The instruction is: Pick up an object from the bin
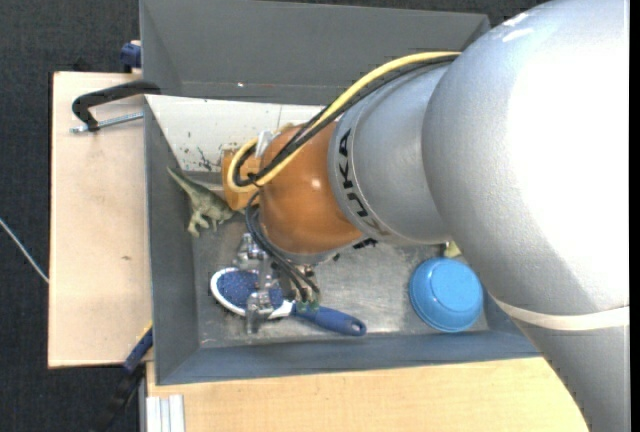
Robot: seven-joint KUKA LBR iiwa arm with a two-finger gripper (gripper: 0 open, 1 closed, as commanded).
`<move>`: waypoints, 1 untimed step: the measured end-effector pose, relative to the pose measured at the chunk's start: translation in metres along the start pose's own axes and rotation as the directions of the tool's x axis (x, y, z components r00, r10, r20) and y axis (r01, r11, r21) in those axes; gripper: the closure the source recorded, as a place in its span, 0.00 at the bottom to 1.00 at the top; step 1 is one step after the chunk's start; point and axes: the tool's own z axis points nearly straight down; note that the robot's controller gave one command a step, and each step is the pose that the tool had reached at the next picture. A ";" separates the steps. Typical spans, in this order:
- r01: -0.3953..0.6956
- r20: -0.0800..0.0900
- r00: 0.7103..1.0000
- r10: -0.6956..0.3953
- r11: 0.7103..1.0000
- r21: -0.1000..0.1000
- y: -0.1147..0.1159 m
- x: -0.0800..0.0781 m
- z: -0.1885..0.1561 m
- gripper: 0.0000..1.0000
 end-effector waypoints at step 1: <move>0.001 0.001 1.000 -0.001 1.000 0.000 0.001 -0.002 -0.044 1.00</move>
Offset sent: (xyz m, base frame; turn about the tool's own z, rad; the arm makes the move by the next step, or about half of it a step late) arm 0.0000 0.0000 0.0408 0.0000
